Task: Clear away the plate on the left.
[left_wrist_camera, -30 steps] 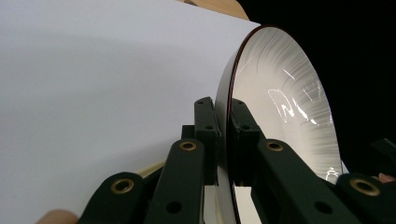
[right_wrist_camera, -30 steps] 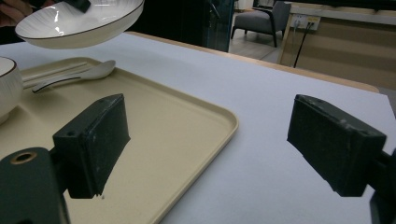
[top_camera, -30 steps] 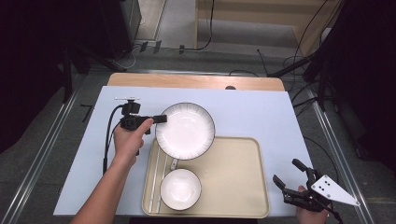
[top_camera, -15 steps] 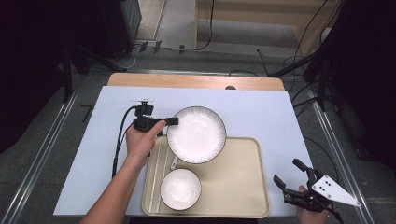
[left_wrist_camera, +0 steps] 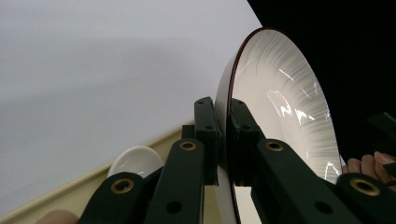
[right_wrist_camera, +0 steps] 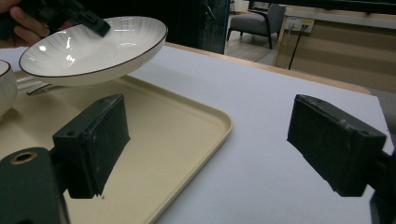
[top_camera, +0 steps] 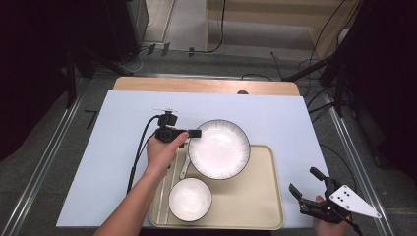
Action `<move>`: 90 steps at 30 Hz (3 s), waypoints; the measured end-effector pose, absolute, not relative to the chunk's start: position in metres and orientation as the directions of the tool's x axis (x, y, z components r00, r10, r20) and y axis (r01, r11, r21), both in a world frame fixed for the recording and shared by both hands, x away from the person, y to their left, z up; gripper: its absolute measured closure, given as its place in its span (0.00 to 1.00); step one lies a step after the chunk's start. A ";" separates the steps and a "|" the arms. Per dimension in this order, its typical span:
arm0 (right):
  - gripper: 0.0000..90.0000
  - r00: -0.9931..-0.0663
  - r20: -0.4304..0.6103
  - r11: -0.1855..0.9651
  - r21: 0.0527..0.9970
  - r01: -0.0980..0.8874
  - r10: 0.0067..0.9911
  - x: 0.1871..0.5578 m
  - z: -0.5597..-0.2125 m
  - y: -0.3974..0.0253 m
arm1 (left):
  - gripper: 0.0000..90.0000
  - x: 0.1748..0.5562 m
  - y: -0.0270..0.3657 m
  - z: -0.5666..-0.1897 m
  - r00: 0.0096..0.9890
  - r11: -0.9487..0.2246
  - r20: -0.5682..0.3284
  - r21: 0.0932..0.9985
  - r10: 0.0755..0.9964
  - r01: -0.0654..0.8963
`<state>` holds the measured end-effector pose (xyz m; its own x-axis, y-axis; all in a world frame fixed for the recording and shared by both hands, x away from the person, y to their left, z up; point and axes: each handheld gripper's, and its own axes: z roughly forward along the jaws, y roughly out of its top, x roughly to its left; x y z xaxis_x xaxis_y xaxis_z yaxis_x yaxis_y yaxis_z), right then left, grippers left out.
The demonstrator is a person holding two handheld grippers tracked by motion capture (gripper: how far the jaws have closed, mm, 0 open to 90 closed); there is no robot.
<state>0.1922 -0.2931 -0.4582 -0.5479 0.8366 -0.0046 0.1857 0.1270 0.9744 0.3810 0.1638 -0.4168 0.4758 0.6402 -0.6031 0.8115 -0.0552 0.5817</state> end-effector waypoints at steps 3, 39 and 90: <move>0.14 -0.540 -0.004 0.123 0.975 0.185 0.842 0.192 -0.458 -0.294 | 0.94 0.381 0.159 -0.418 0.483 -0.066 -0.602 0.581 0.636 0.811; 0.14 -0.550 0.027 0.091 0.978 0.186 0.835 0.195 -0.457 -0.295 | 0.94 0.392 0.114 -0.447 0.515 -0.237 -0.597 0.483 0.615 0.843; 0.15 -0.557 0.022 0.106 0.975 0.197 0.830 0.195 -0.460 -0.294 | 0.00 0.347 0.165 -0.396 0.682 -0.174 -0.427 0.759 0.594 0.627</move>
<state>0.1947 -0.2944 -0.4602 -0.5570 0.8302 0.0223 0.1974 0.1063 0.9745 0.3471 0.1650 -0.3961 0.6817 0.5941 -0.4271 0.6271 -0.1737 0.7593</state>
